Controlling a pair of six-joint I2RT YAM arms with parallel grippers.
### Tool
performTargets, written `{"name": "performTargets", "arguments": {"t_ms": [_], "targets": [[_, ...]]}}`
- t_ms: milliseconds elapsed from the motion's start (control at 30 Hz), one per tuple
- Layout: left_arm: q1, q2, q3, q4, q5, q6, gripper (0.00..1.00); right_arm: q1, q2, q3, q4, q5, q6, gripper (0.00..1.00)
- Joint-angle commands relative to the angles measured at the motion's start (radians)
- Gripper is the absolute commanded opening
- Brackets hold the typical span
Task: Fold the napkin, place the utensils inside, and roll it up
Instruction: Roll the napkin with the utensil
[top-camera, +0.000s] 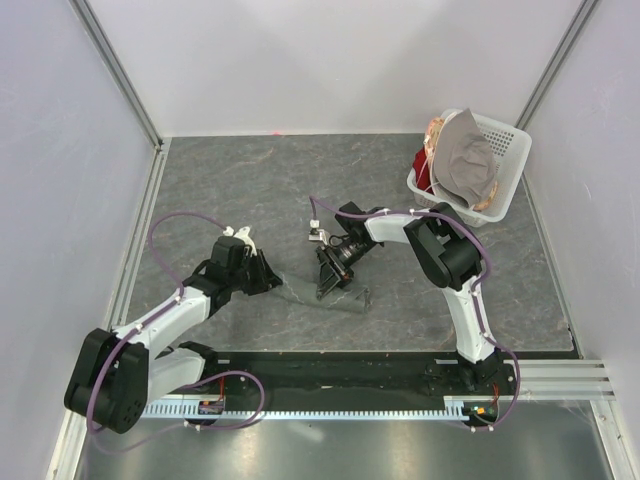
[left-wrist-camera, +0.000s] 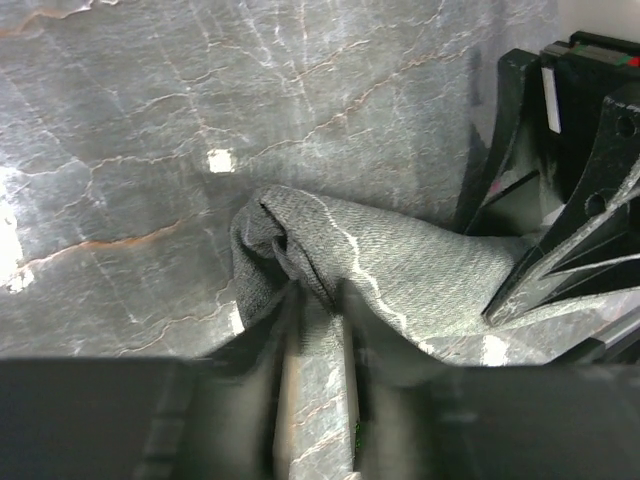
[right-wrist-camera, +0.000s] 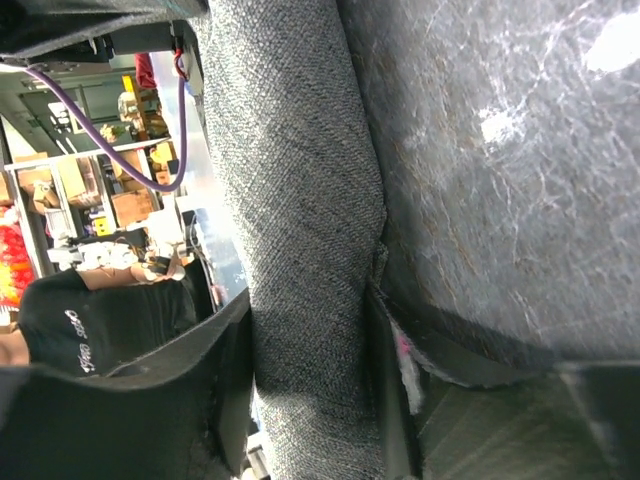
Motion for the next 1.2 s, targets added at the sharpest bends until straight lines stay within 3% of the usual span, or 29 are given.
{"name": "performTargets", "arguments": {"t_ms": [0, 33, 267, 433, 667, 1000, 1167], "targets": [[0.001, -0.001, 0.009, 0.052, 0.004, -0.008, 0.07, -0.003, -0.017, 0.02, -0.004, 0.17, -0.02, 0.61], [0.001, 0.003, 0.017, 0.023, -0.008, -0.016, 0.02, -0.003, -0.061, 0.021, -0.005, 0.206, -0.016, 0.64], [0.002, 0.07, 0.121, -0.13, 0.001, -0.017, 0.02, 0.064, -0.356, -0.023, 0.036, 0.633, -0.069, 0.77], [0.007, 0.15, 0.211, -0.221, 0.068, 0.001, 0.02, 0.225, -0.529, -0.176, 0.153, 0.981, -0.15, 0.8], [0.027, 0.219, 0.274, -0.286, 0.13, 0.048, 0.02, 0.363, -0.563, -0.296, 0.272, 1.158, -0.196, 0.85], [0.03, 0.22, 0.291, -0.29, 0.163, 0.071, 0.02, 0.385, -0.454, -0.264, 0.262, 1.062, -0.23, 0.83], [0.032, 0.217, 0.297, -0.29, 0.188, 0.096, 0.03, 0.371, -0.384, -0.21, 0.196, 0.95, -0.23, 0.7]]}}
